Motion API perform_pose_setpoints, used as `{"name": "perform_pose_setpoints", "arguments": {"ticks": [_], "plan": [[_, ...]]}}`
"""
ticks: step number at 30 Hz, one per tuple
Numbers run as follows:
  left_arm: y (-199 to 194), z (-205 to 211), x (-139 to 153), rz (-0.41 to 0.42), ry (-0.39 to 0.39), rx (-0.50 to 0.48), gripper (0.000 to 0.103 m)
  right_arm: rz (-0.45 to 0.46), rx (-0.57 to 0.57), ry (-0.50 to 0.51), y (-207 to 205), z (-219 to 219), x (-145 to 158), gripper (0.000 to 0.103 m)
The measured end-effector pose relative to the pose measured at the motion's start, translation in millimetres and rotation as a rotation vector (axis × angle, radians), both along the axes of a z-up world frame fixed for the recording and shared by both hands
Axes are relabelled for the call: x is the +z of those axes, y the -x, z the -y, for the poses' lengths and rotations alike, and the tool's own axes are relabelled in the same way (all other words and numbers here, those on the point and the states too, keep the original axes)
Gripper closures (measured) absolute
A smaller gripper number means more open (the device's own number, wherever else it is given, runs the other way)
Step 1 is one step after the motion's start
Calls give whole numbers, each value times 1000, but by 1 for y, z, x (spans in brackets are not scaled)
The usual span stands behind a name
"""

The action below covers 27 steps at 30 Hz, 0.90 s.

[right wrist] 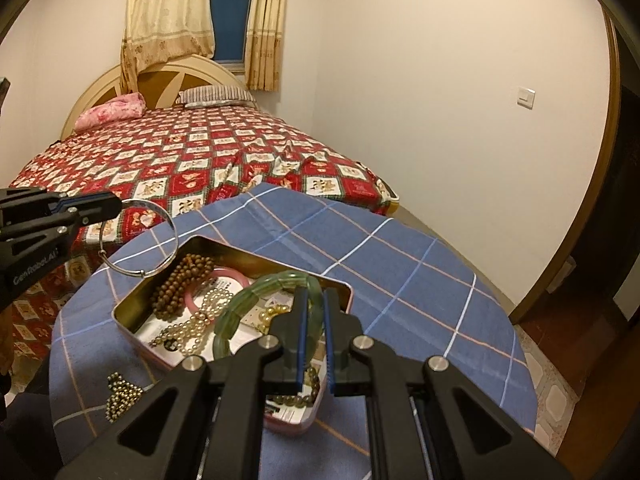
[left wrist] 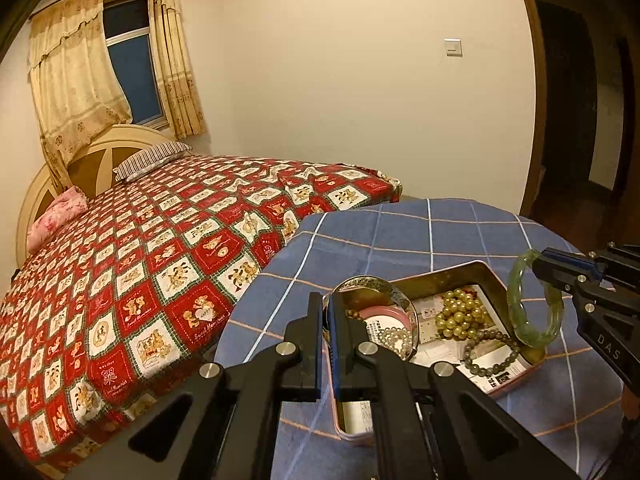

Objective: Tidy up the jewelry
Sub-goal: 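Open the left tool over the tin while the right tool releases the jade bangle inside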

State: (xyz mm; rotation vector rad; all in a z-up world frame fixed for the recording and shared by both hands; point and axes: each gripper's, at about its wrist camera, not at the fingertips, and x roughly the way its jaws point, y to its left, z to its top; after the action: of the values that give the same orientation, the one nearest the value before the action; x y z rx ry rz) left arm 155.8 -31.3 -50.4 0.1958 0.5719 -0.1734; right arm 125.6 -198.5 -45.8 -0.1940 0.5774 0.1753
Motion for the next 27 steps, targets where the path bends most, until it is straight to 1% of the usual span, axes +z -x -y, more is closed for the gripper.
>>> {"name": "perform_pose_setpoints", "arguments": {"ticks": [4,11,17,21,23,24,25,26,27], "plan": [[-7,5,-6,-11,-16,-2,101,-12,0,9,-9,-4,-3,94],[-19,9,-24,-50,-40,10,101,-40,-6,35,-22,-8,-13,94],[-20,16,-37,-75,-61,-1,101,-71,-27,56,-28,-5,-24,93],[-21,19,-43,-91,-69,-9,100,-86,-35,48,-29,0,-29,92],[-19,20,-44,-84,-74,-12,100,-88,-35,40,-27,2,-30,88],[-20,20,-44,-88,-76,-16,100,-84,-40,39,-26,3,-29,88],[-20,21,-44,-98,-74,-21,100,-83,-44,37,-27,4,-29,83],[-19,22,-44,-102,-74,-22,100,-85,-44,28,-26,5,-28,75],[-18,22,-44,-103,-78,-18,97,-86,-45,20,-25,7,-28,72]]}}
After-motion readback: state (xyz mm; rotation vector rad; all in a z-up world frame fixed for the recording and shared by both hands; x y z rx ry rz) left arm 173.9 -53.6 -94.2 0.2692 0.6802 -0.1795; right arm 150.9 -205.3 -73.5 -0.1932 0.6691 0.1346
